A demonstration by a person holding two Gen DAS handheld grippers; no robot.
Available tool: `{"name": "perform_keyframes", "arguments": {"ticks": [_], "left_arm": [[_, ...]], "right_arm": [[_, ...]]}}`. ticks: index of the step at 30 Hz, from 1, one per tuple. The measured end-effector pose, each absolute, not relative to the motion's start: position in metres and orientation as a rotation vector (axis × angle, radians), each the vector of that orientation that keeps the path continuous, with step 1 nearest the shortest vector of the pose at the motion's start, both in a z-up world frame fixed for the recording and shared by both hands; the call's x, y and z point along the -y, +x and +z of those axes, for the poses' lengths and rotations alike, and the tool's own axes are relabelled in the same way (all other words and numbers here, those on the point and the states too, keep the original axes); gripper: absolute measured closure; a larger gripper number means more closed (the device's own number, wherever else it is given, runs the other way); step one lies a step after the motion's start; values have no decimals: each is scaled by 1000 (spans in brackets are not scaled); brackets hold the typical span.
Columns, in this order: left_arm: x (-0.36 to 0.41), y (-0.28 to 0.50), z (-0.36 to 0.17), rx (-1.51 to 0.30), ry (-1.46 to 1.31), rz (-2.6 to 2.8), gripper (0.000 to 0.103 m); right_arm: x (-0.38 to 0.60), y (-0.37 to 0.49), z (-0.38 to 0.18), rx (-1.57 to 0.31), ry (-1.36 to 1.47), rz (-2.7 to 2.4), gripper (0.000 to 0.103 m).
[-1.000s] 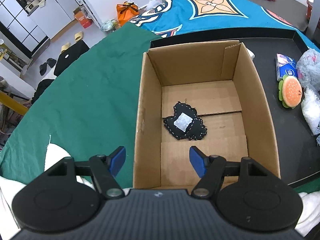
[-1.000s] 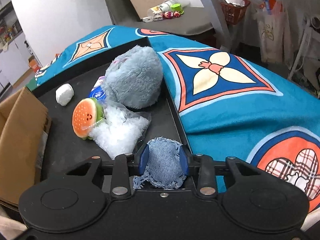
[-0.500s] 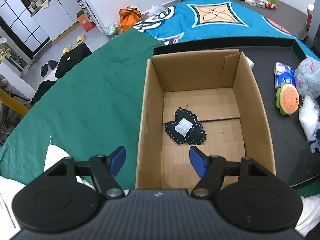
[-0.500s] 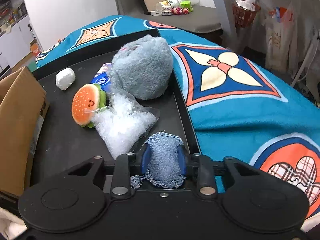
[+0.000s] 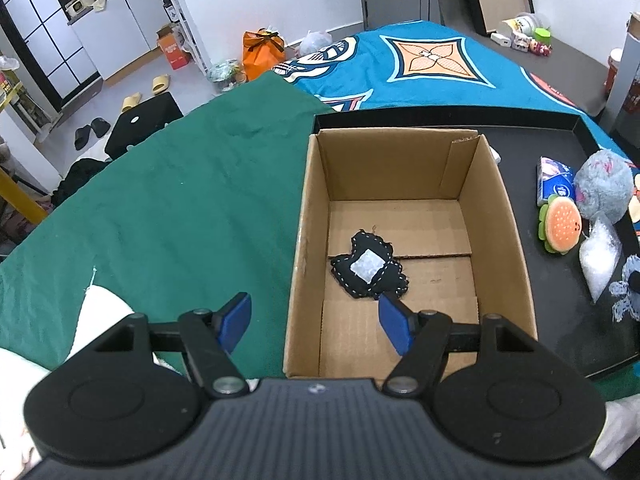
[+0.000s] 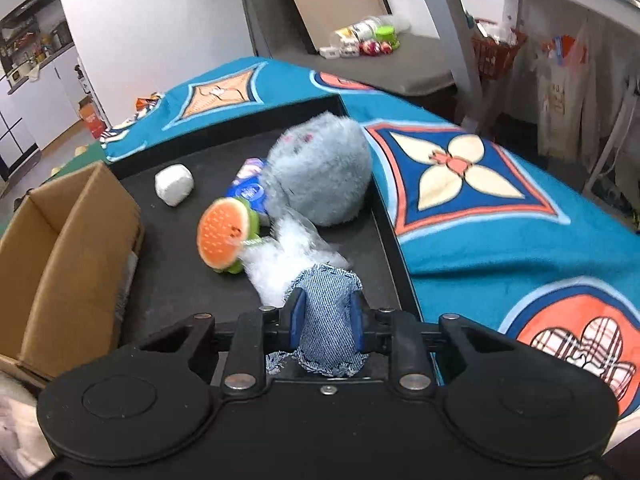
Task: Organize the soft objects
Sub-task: 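Close the right gripper on the blue denim plush, then carry the denim plush into the box and open the right gripper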
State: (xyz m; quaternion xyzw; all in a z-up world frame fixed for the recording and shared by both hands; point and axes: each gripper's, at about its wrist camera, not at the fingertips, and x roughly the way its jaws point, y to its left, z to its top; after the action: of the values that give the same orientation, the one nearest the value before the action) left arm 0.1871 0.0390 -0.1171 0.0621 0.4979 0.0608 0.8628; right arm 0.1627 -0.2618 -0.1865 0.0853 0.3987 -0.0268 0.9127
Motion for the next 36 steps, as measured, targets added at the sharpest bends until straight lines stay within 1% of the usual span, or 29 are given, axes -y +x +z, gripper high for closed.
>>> {"name": "perform_keyframes", "arguments": {"ticks": [17,21,23,29,36], "left_arm": [[-61,186,-123,-1066,26,85,36],[-67,186,-125,-1073,-11,78,39],[-70,187,-126,-1076,-29,74,43],[-75,188,-131,-1087,-56,60,50],[-83,190,-135,-1087,-92,46,54]], "right_arm": [[207,165,-131,-713,140,41,79],[190,166,-118,-683,124,60,79],[183,167,-113,-672,119,67,79],[162,172,-106,-650,103,80,79],[141,176,-102,-635,88,90,79]]}}
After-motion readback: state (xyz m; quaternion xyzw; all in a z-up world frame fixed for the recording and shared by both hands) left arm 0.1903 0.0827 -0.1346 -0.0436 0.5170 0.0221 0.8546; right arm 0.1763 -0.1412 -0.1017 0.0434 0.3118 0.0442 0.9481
